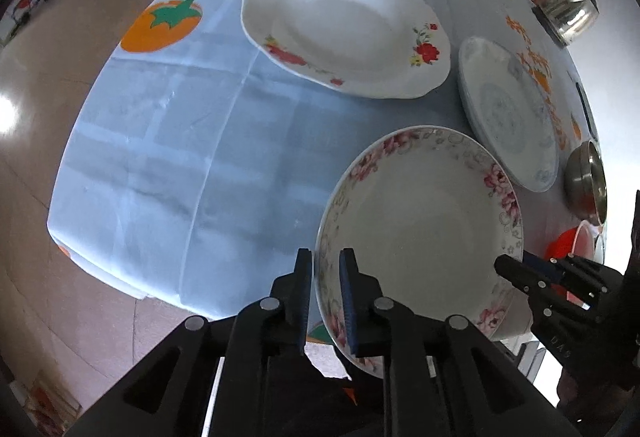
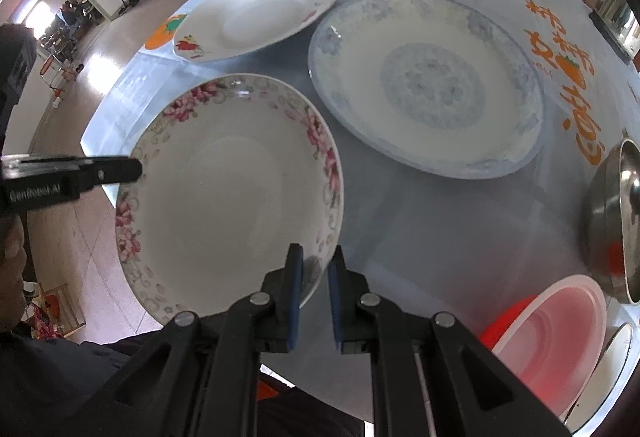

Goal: Organize plates and bowls
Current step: 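Lift the pink-floral plate with both tools and carry it toward the blue-patterned plate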

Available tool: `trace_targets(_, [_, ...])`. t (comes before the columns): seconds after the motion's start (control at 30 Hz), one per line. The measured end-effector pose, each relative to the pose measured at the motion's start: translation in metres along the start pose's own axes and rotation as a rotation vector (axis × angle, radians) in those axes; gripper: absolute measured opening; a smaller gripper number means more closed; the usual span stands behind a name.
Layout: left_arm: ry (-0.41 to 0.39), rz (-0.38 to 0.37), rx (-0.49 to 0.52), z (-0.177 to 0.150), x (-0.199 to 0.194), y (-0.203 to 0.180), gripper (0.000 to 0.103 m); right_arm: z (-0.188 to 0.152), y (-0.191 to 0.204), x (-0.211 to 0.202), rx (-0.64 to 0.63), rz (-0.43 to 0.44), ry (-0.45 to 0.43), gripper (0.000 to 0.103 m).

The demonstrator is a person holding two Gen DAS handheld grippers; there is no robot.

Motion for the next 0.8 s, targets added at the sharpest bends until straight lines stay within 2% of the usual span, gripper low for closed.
trace_targets(0.07, [0.005, 0.035, 0.018, -0.002, 0.006, -0.003, 0.016, 0.001, -0.001, 0.001, -0.001, 0.001, 0.002, 0.012])
trace_targets(0.23, [-0.002, 0.051, 0.038, -0.001, 0.011, -0.008, 0.012, 0.002, -0.001, 0.002, -0.004, 0.005, 0.001, 0.012])
trace_targets(0.4, [0.016, 0.048, 0.034, -0.004, 0.008, -0.009, 0.011, 0.000, -0.002, 0.001, -0.011, 0.006, 0.010, 0.012])
trace_targets(0.8, [-0.017, 0.069, 0.068, 0.008, -0.006, -0.034, 0.011, 0.004, -0.006, -0.014, -0.002, 0.013, -0.021, 0.012])
Point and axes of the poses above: each gripper's, at about its wrist camera, not at the fingertips, and x roughly the way its jaws point, y to its left, z to its top, the point moved 2 cm from there along x, roughly the way its jaws point, and after that the axes turned 1 degree about z, right-handed, at the moved point
